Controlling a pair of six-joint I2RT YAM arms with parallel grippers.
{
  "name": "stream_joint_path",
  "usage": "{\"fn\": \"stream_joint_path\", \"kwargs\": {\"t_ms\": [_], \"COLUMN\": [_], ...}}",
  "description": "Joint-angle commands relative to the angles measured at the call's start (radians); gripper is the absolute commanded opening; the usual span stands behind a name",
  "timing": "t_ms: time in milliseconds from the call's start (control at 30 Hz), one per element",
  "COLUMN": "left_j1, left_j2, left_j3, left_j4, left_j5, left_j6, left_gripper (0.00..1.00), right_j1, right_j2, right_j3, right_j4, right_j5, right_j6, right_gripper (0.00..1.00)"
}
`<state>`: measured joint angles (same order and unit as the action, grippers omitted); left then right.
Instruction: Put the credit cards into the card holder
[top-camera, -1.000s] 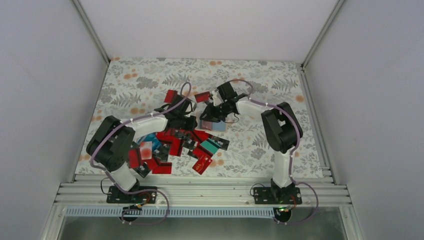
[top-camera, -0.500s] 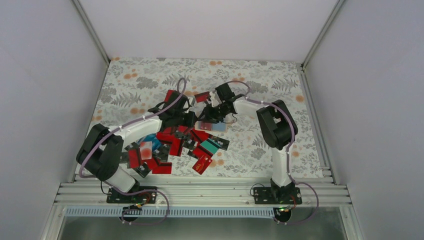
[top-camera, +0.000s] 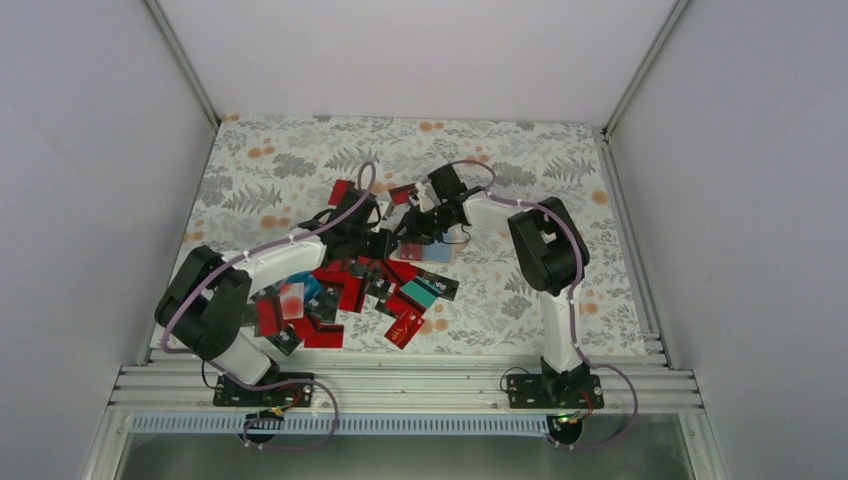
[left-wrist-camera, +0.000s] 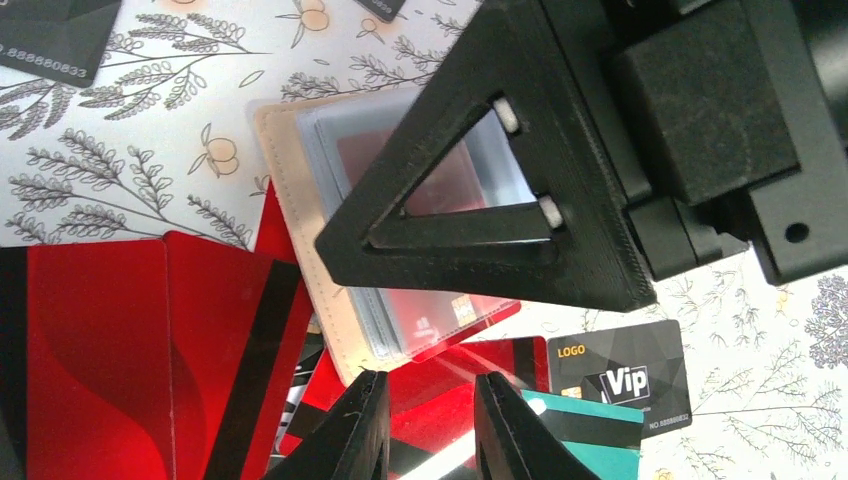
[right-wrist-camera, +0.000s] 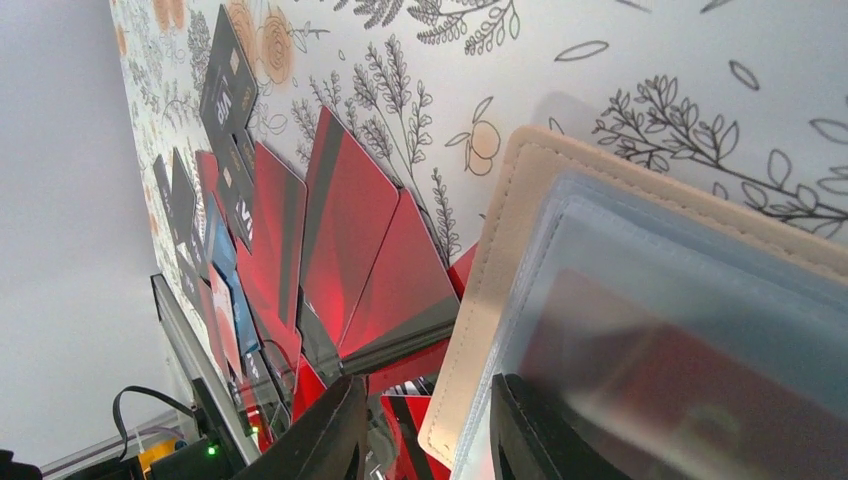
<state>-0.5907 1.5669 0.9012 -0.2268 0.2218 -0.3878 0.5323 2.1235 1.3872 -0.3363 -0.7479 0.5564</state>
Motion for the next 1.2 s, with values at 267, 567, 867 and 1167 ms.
{"fn": "stream_joint_path", "kwargs": {"t_ms": [267, 567, 867, 1167], "left_j1": [-0.087, -0.194, -0.38, -0.478], "left_j2": [-0.062, -0.159, -0.238, -0.252], "left_j3": [-0.024, -0.091, -0.18, -0.299], "left_j4": [0.026, -0.031, -0.146, -0.085], "left_j5": [-0.041, -0.09, -0.113, -0.16], "left_j6": [0.015, -0.027, -0.125, -0.212], "left_gripper": [0.24, 0.24, 0.3, 0.41], "right_j1": [0.006, -0.003, 0.027, 0.096], "right_j2": [-0.094, -0.311, -0.573, -0.761], "right_j3": [0.068, -0.105, -0.443, -0.708], "right_j4": [-0.13, -0.179, -0.146, -0.081], "right_j5": [0.067, 0.21, 0.198, 0.157], "right_j6": [-0.089, -0.145, -0.129, -0.049], "right_gripper": [0.34, 0.36, 0.39, 0.44]}}
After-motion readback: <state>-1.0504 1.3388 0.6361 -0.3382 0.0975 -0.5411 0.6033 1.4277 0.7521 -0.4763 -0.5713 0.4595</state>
